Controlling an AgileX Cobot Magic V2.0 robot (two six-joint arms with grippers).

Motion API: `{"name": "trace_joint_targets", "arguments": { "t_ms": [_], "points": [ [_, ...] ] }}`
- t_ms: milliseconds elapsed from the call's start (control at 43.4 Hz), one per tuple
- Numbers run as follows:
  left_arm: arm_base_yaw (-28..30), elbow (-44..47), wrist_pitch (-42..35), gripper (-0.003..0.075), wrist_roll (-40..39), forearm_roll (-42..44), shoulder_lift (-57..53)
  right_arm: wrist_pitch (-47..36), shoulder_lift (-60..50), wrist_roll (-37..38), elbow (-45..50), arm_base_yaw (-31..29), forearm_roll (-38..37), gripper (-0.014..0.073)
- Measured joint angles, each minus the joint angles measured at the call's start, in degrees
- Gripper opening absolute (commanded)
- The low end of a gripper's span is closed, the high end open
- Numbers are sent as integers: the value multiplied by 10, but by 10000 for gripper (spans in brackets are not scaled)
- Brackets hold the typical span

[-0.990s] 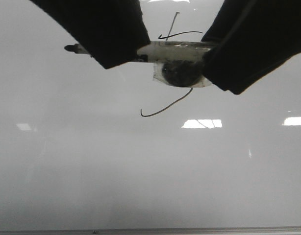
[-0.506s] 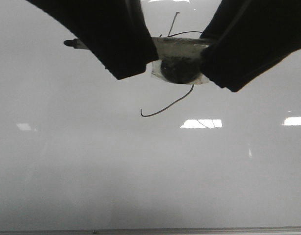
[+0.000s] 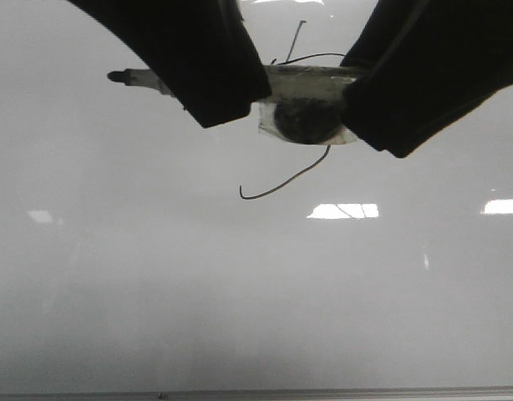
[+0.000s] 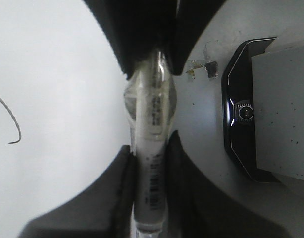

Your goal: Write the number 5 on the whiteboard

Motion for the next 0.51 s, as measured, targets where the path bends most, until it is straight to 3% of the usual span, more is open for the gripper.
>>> {"name": "trace_joint_targets", "arguments": {
  "t_ms": [69,276,506],
  "points": [
    [0,0,-2,28,0,0,0,0,-1,18,0,0,0,439],
    [0,-1,-10,29,-3,-7,0,-4,-31,70,1,-36,-8,433],
    [37,7,-18,31,-19,-20,-10,6,-144,129,27,-194,-26,423]
  ]
}}
